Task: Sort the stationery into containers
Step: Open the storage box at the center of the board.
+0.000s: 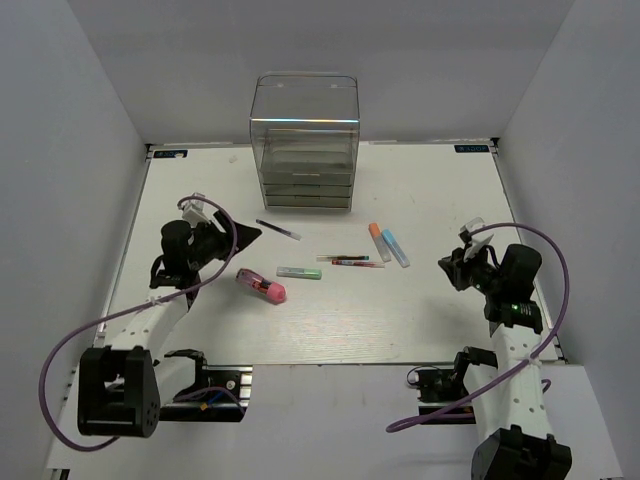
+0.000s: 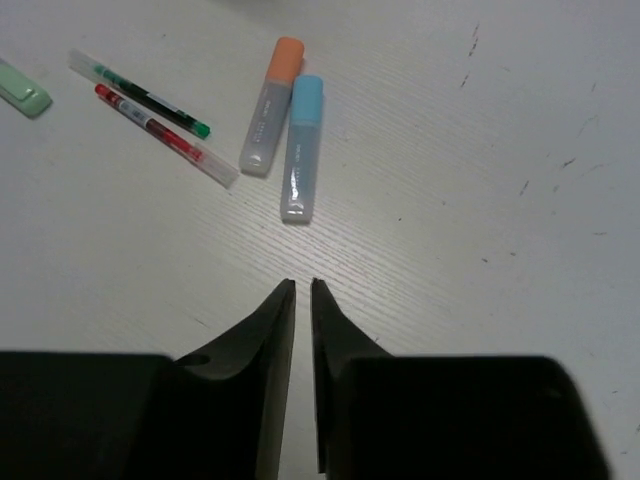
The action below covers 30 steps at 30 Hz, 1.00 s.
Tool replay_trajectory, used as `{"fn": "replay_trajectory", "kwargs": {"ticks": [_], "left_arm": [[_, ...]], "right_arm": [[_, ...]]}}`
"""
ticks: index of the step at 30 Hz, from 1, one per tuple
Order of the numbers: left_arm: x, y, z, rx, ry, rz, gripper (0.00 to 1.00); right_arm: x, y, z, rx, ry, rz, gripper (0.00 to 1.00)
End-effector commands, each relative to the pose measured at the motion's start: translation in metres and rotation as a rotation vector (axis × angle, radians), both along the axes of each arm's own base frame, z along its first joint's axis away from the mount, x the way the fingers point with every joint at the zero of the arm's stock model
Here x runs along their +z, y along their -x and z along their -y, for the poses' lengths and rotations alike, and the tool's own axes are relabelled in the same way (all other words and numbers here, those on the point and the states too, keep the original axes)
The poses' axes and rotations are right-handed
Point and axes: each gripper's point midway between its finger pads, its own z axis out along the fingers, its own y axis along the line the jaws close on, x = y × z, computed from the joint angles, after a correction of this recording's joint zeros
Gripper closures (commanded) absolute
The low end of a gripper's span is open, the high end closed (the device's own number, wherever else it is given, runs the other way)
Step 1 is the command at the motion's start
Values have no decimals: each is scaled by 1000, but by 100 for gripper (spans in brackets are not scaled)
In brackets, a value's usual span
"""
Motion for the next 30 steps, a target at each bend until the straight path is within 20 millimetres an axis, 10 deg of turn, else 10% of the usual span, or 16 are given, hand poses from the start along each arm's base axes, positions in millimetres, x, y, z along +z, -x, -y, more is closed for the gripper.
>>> {"fn": "replay_trajectory", "kwargs": {"ticks": [1, 7, 17, 30], "left_arm": [[34, -20, 10, 44, 148, 87, 34], [49, -62, 29, 64, 218, 93, 35], [21, -124, 84, 78, 211, 48, 41], [11, -174, 109, 167, 226, 107, 44]], "right_arm": [[5, -8, 3, -31, -16, 8, 84], [1, -12, 6, -68, -28, -25, 60], [4, -12, 6, -81, -33, -20, 59], [4, -14, 5, -84, -19, -8, 58]]}}
